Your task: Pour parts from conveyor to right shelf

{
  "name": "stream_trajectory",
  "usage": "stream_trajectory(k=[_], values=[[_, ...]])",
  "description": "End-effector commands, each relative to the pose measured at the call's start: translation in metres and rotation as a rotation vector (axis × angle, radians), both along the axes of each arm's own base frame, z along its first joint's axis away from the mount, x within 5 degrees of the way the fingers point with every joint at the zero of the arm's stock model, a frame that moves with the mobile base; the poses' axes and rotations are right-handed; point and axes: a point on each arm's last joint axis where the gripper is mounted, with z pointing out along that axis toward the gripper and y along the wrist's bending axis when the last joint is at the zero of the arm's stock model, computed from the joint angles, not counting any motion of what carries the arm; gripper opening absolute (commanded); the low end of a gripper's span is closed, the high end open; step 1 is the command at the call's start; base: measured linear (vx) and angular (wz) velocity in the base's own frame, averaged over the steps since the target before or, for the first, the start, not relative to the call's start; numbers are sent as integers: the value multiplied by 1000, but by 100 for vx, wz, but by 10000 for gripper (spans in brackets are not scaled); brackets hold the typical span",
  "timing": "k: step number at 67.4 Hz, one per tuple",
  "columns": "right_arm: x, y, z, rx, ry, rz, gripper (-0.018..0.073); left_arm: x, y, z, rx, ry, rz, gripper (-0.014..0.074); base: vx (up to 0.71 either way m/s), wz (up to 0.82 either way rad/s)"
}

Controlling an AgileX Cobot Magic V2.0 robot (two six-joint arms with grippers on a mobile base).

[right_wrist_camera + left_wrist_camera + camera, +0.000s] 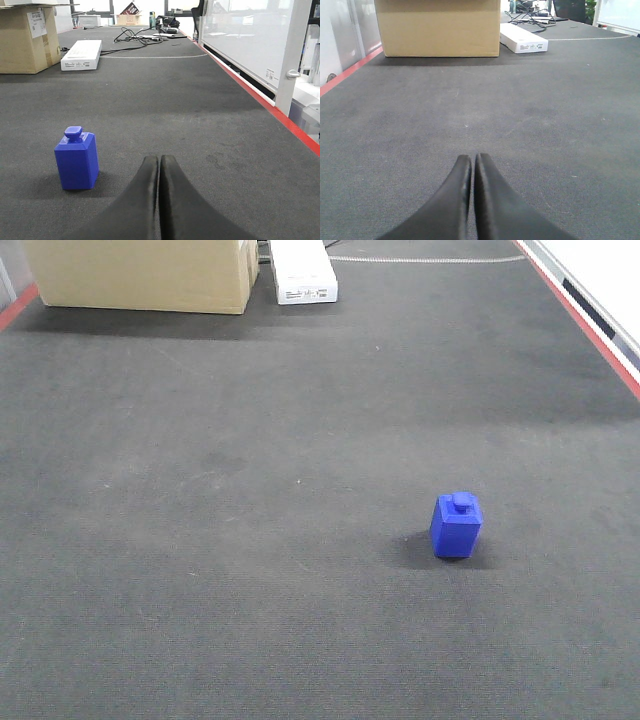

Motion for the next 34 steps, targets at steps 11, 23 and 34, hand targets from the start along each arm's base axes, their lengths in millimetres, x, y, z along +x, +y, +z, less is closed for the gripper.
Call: stream_trajectory(k=[11,23,34], values=[[0,0,4,-10,-75,3,-8,-1,0,13,-11,-96,-7,-6,0,0],[0,0,4,-10,-75,3,-8,-1,0,13,-11,-96,-7,-6,0,0],[0,0,4,-10,-75,3,-8,-1,0,13,-11,-96,-7,-6,0,0]])
